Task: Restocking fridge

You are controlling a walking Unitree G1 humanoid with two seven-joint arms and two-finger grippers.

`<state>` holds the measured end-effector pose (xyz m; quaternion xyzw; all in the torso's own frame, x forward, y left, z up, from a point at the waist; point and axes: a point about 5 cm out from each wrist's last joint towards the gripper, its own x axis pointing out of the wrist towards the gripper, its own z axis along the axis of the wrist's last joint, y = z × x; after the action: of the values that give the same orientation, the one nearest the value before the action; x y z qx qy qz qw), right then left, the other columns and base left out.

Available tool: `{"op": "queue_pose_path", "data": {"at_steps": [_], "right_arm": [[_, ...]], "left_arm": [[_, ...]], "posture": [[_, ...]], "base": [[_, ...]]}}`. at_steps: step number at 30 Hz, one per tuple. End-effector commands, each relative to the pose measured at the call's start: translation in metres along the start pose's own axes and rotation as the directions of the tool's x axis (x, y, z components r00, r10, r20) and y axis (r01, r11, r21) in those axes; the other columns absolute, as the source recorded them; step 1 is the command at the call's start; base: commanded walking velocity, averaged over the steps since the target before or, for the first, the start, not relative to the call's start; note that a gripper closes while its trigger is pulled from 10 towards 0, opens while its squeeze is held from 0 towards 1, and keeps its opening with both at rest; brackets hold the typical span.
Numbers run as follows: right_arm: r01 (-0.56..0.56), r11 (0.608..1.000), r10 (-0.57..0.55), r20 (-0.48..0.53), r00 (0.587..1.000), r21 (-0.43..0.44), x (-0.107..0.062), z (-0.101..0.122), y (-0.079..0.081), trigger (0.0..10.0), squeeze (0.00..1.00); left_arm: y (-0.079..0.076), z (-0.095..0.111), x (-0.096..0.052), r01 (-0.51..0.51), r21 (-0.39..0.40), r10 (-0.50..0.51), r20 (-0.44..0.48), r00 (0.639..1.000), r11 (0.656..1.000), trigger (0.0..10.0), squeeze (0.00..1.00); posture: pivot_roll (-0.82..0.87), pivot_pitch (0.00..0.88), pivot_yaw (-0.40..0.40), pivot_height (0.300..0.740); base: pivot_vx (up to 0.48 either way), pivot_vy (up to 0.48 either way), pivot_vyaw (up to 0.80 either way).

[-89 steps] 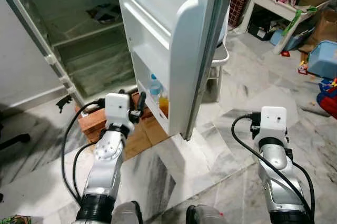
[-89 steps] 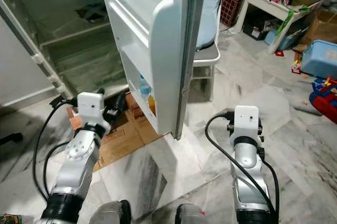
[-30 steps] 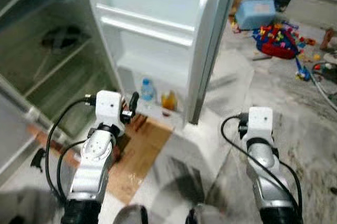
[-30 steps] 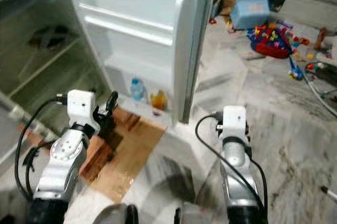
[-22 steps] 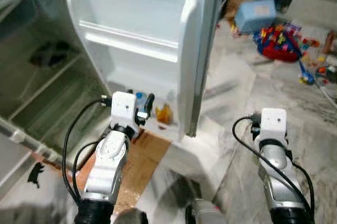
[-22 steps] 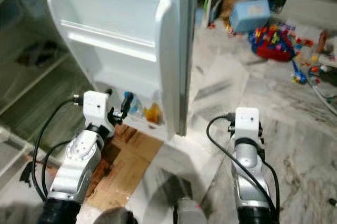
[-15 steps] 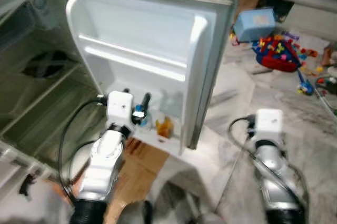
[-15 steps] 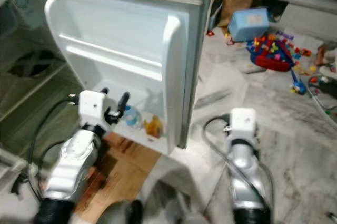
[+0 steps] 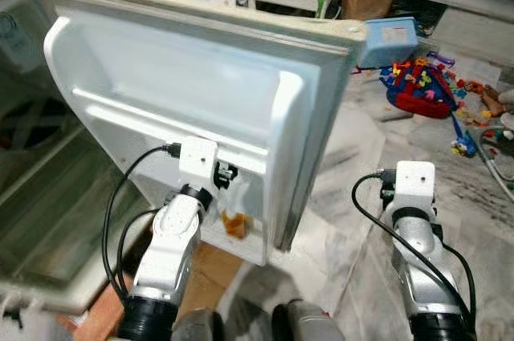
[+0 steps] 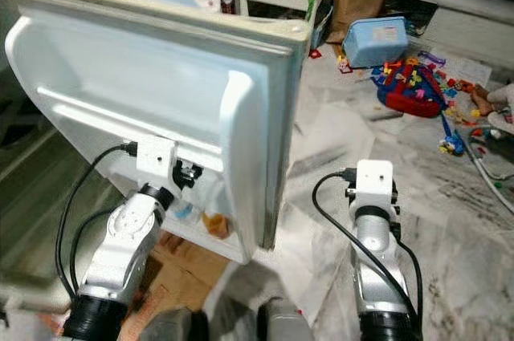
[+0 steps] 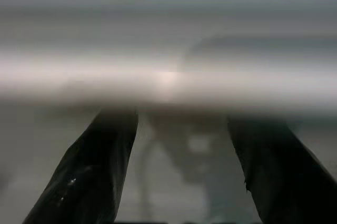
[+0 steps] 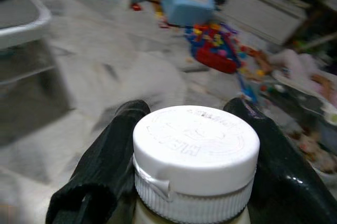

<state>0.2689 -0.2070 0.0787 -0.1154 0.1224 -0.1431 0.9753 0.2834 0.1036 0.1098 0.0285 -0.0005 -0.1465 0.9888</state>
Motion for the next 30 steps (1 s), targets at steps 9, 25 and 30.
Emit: {"op": "queue_pose_path", "data": {"at_steps": [9, 25, 30], "right_arm": [[0.001, 1.000, -0.001, 0.033, 0.999, -0.007, -0.001, 0.007, -0.002, 10.0, 0.00], [-0.039, 0.999, 0.039, 0.011, 0.999, -0.020, 0.001, 0.004, 0.004, 10.0, 0.00], [-0.079, 0.997, 0.079, -0.002, 0.997, -0.013, 0.004, 0.004, 0.010, 10.0, 0.00]], "left_arm": [[-0.005, 0.000, 0.006, 0.021, 0.038, -0.020, -0.007, 1.000, 0.999, 10.0, 0.00], [0.027, -0.017, -0.030, -0.170, 0.082, 0.175, -0.052, 0.983, 0.982, 10.0, 0.00], [0.025, -0.011, -0.024, -0.171, 0.072, 0.174, -0.030, 0.984, 0.983, 10.0, 0.00]], "posture": [[-0.03, 0.119, 0.008, 0.740], [-0.01, 0.129, 0.004, 0.740], [-0.01, 0.131, 0.004, 0.740]], "base": [[0.000, 0.000, 0.00], [0.000, 0.000, 0.00], [0.000, 0.000, 0.00]]}}
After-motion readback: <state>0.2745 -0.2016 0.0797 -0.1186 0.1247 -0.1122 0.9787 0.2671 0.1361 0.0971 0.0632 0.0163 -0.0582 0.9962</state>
